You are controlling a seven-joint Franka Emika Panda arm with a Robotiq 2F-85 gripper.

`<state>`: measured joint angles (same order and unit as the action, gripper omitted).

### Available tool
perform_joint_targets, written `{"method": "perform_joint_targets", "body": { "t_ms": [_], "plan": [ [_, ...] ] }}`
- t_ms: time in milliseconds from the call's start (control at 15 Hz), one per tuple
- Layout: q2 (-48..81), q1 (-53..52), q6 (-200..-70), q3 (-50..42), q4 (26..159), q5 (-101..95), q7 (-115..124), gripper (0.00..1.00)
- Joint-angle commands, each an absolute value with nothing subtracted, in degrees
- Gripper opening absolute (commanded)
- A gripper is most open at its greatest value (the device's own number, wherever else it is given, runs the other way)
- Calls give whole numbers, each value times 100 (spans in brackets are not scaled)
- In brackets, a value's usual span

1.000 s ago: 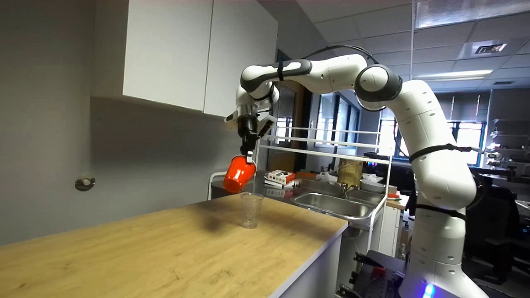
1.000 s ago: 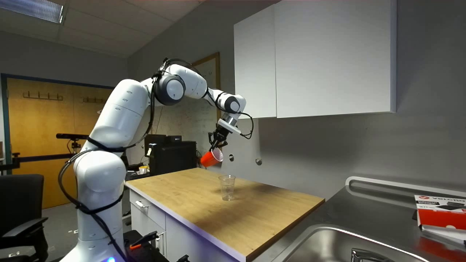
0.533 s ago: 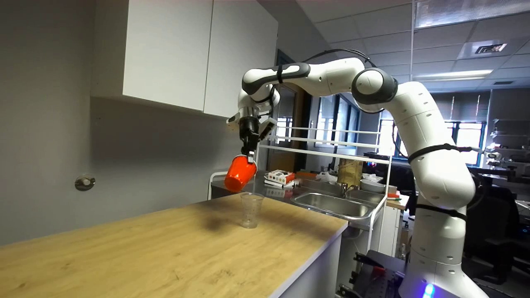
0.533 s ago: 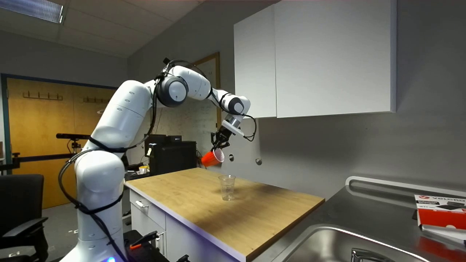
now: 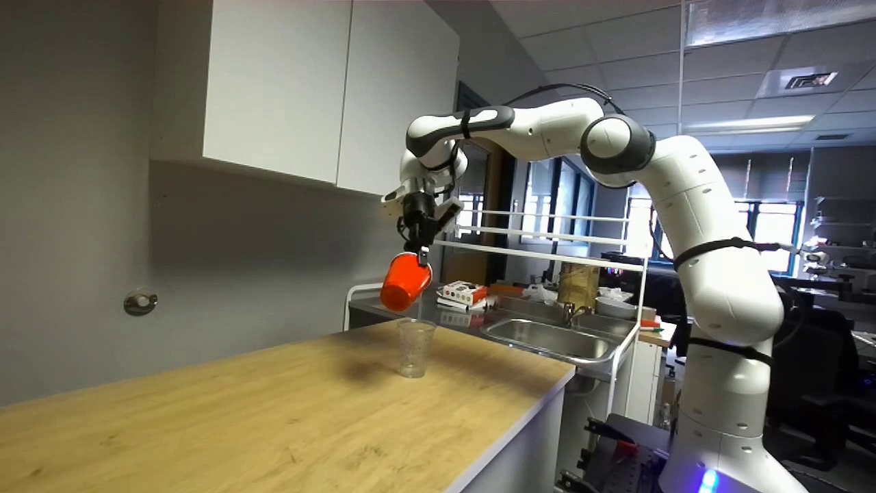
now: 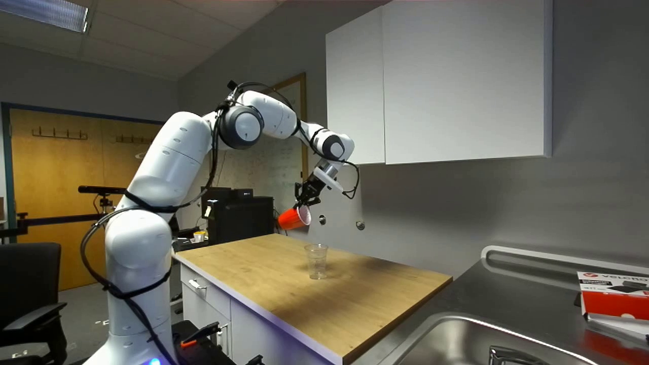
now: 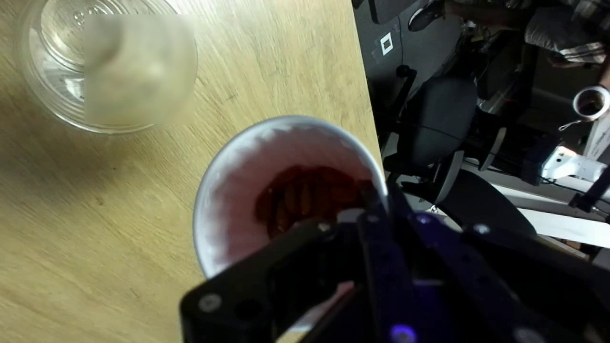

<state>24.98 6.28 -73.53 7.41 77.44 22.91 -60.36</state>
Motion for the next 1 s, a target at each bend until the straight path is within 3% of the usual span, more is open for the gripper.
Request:
{"method": "perform_joint_targets", "body": {
  "t_ms": [0,933],
  "plan": [
    [2645,725,-7071,699,7499,2511,-6370,4],
    [3072,979,-6698,632,7236,2969,-7066,4]
  ]
}}
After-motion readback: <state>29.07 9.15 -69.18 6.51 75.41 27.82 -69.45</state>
